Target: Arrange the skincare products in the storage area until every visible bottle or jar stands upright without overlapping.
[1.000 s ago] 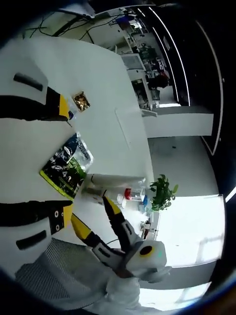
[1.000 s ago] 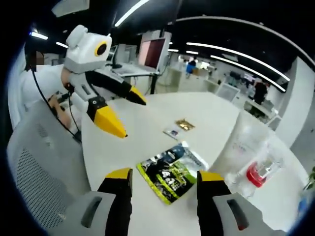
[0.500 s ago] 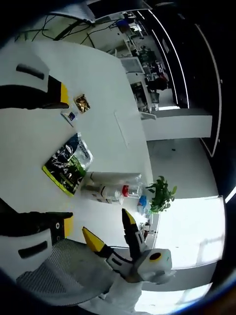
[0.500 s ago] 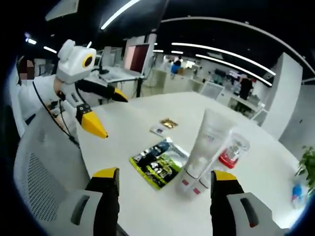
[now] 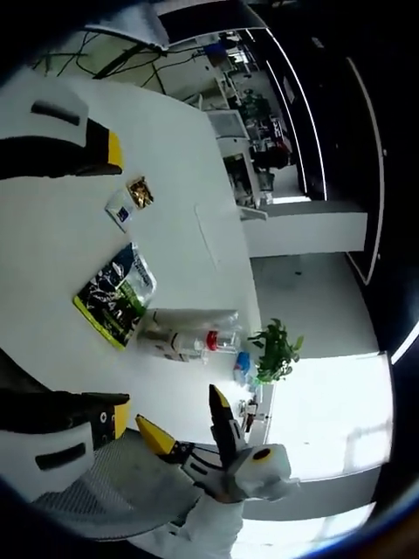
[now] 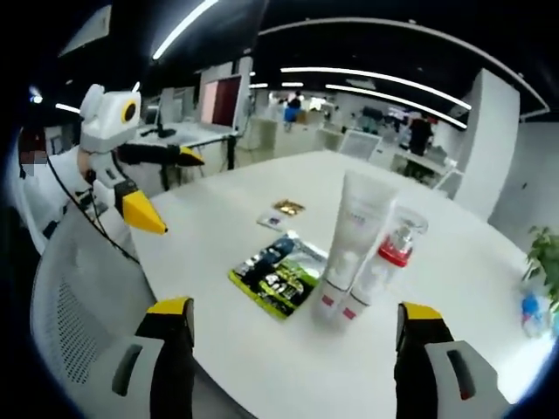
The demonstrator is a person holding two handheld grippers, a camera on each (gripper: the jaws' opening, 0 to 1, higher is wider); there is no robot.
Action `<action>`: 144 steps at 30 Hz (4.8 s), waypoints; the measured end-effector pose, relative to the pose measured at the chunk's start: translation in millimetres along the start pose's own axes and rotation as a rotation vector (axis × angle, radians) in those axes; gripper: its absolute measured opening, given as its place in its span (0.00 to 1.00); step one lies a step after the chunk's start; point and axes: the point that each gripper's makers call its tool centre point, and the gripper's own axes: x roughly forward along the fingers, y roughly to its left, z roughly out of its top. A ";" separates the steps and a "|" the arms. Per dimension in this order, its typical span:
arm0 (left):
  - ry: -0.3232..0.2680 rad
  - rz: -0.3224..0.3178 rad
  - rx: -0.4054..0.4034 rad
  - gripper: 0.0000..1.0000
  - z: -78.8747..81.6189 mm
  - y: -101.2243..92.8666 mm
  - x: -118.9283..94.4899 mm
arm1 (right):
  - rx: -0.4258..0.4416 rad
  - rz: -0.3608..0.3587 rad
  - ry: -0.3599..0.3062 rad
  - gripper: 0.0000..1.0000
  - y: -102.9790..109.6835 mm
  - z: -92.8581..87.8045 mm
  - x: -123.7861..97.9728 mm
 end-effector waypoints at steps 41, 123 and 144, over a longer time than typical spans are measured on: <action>0.087 -0.119 0.029 0.99 -33.0 28.7 -7.5 | 0.118 -0.180 0.030 0.99 10.4 -11.7 6.3; 0.324 -0.232 0.126 0.55 -94.3 129.3 164.1 | 0.001 0.244 -0.005 0.95 80.5 38.2 101.3; 0.355 -0.297 0.185 0.36 -92.4 131.0 176.6 | -0.074 0.299 0.014 0.96 84.8 45.9 114.5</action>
